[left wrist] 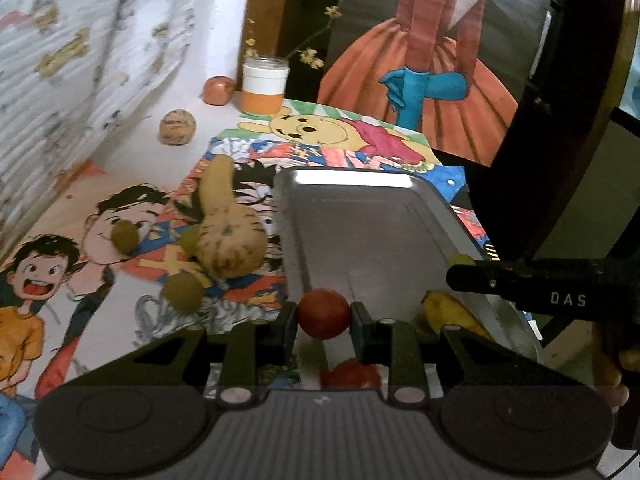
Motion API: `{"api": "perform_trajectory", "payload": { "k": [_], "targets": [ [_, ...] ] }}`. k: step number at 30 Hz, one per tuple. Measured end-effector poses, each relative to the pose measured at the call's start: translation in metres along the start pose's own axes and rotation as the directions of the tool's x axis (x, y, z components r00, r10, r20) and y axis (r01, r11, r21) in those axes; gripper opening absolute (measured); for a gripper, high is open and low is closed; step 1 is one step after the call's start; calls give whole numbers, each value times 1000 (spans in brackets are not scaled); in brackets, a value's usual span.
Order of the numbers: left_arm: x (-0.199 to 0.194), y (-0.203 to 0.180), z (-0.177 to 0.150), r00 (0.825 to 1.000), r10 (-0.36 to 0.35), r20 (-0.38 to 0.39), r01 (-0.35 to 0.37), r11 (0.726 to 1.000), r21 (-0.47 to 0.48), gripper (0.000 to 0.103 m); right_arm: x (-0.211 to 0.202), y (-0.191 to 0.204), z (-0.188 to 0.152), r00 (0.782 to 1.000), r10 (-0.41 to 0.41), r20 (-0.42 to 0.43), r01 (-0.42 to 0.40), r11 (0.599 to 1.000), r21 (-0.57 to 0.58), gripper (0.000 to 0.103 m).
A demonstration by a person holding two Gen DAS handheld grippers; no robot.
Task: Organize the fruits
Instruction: 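Lower the green grape into the tray with the right gripper while the left releases the tomato there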
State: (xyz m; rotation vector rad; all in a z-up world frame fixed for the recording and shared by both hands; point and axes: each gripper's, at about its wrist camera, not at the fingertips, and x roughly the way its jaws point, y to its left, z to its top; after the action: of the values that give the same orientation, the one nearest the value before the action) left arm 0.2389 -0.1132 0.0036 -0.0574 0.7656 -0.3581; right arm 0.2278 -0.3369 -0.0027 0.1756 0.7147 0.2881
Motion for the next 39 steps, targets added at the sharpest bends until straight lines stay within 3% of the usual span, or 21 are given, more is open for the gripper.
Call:
{"api": "perform_trajectory", "payload": {
  "k": [18,39],
  "targets": [
    [24,-15,-1,998,-14,-65,17,999,41,31,4,-15,-11,999,-25,-25,27,998,57,26],
    [24,-15,-2,998,-15,-65,17,999,32,32,2,-17,-14,999,-34,-19,35,996,81,31]
  ]
}}
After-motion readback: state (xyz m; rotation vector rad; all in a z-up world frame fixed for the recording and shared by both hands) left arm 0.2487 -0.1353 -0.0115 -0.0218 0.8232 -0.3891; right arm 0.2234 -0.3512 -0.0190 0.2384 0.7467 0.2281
